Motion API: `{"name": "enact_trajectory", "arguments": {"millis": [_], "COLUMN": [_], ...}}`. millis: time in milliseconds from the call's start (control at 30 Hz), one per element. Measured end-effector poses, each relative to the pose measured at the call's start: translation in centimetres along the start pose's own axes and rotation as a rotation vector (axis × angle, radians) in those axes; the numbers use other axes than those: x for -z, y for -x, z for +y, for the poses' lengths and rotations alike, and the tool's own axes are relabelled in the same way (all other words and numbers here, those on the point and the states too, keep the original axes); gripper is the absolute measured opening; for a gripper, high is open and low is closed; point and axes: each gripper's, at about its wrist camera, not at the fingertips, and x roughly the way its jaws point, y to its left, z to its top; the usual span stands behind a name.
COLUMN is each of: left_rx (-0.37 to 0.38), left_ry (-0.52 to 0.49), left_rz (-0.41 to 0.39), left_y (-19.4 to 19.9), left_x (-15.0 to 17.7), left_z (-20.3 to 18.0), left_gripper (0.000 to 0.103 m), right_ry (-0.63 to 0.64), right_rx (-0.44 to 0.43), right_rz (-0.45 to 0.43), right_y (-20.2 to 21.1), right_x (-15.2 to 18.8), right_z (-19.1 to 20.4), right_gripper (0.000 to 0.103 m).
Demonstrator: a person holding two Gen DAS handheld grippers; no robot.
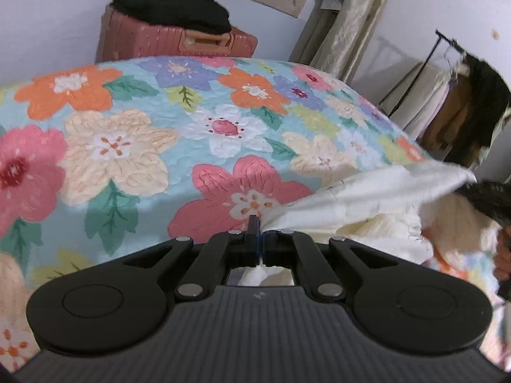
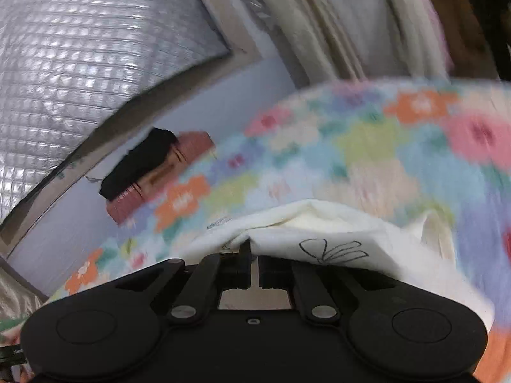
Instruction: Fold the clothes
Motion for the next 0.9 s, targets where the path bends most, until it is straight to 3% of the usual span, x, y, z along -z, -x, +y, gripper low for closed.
{"name": "enact_trajectory", "arguments": {"millis": [133,167,233,267,300,367,467,500,567,633,700,767,900], "left_rx": [-0.027,-0.047,-0.09,-0.105,-0.113,-0.121,-0.087,-0.062,0.008,0.086,0.134,0.142,0.104], "left_ry": [0.011,0.01,0.006,0.002,-0.003,-0.022,-0.077,-0.093,-0.126,-0.18,-0.256,-0.346,-0.47], "left_rz": [0.031,0.041,0.066,0.08,0.089,0.091,0.014,-0.02,-0.069,-0.074,-0.053,-0.025,0.02], "left_y": [-1.1,-1.4,-1.9,-2.1,-2.2,-1.8,0.2,1.0,2.3,2.8,2.4,1.4,-1.1], "left_x": [-0.5,-0.5,-0.3,-0.2,-0.1,0.0,0.3,0.4,0.4,0.4,0.6,1.1,2.6], "left_z": [0.5,0.7,1.3,1.6,1.8,2.0,0.9,0.4,-1.0,-2.7,-4.4,-6.2,-8.7], "left_gripper": [0.001,0.001,0.002,0.002,0.003,0.003,0.005,0.009,0.022,0.052,0.064,0.068,0.076], "right_ry": [0.122,0.139,0.135,0.127,0.119,0.121,0.065,0.038,-0.022,-0.05,-0.045,0.005,-0.03], "right_rx": [-0.044,-0.066,-0.085,-0.09,-0.087,-0.047,0.004,0.015,-0.042,-0.082,-0.102,-0.116,-0.2], "right_rz": [-0.004,-0.005,0.015,0.032,0.041,0.072,0.126,0.14,0.17,0.207,0.245,0.283,0.299], "right_y": [-4.3,-5.5,-7.0,-7.3,-7.2,-6.6,-4.9,-4.2,-2.8,-2.0,-1.7,-1.4,-0.1], "right_x": [-4.3,-5.2,-5.9,-5.8,-5.3,-4.1,-1.4,-0.5,1.7,3.7,5.1,5.9,7.3], "right_z": [4.0,4.9,6.1,6.3,6.6,6.6,5.5,5.1,4.1,3.8,3.9,4.9,5.9], "right_gripper": [0.006,0.011,0.032,0.046,0.049,0.055,0.055,0.055,0.056,0.056,0.056,0.056,0.058]}}
